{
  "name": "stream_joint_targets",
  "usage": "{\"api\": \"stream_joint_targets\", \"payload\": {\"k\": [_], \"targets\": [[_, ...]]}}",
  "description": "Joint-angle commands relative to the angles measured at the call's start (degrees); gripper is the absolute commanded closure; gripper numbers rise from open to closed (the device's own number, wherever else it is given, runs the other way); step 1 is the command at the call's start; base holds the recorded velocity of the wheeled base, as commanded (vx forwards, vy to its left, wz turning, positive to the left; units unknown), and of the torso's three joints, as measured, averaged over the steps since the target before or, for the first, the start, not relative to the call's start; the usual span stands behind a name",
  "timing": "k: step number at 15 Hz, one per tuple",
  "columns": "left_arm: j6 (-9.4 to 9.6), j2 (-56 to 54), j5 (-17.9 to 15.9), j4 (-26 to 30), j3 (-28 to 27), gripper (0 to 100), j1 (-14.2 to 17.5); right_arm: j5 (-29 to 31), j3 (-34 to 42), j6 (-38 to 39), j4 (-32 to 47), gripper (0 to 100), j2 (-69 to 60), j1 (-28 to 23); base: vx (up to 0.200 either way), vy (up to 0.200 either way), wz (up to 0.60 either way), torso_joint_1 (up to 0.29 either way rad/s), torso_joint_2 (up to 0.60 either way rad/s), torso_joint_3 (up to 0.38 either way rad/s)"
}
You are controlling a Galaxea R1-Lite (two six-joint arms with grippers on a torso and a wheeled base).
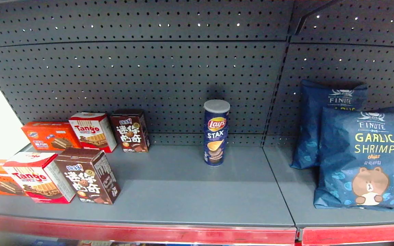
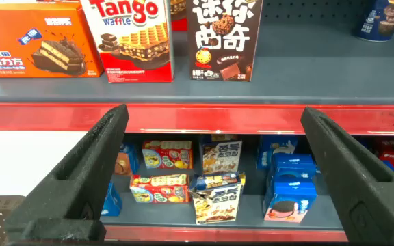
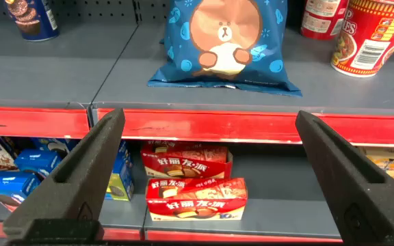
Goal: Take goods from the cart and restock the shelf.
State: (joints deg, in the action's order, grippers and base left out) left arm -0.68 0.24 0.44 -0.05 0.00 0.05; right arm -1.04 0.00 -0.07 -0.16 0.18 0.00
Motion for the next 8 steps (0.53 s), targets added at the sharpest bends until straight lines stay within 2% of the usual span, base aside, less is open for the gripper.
{"api": "stream_joint_targets", "payload": {"k": [1, 3, 8], "targets": [[-0.02, 0.1, 0.0, 0.0, 0.0, 0, 0.0, 0.0, 0.0, 0.0, 0.0, 0, 0.1, 0.0, 0.0, 0.0, 0.0, 0.0, 0.0, 0.0], [-0.02, 0.1, 0.1, 0.0, 0.0, 0, 0.0, 0.0, 0.0, 0.0, 0.0, 0, 0.1, 0.0, 0.0, 0.0, 0.0, 0.0, 0.0, 0.0], [-0.02, 0.0, 0.1, 0.0, 0.0, 0, 0.0, 0.0, 0.0, 0.0, 0.0, 0, 0.1, 0.0, 0.0, 0.0, 0.6, 0.001, 0.0, 0.003]]}}
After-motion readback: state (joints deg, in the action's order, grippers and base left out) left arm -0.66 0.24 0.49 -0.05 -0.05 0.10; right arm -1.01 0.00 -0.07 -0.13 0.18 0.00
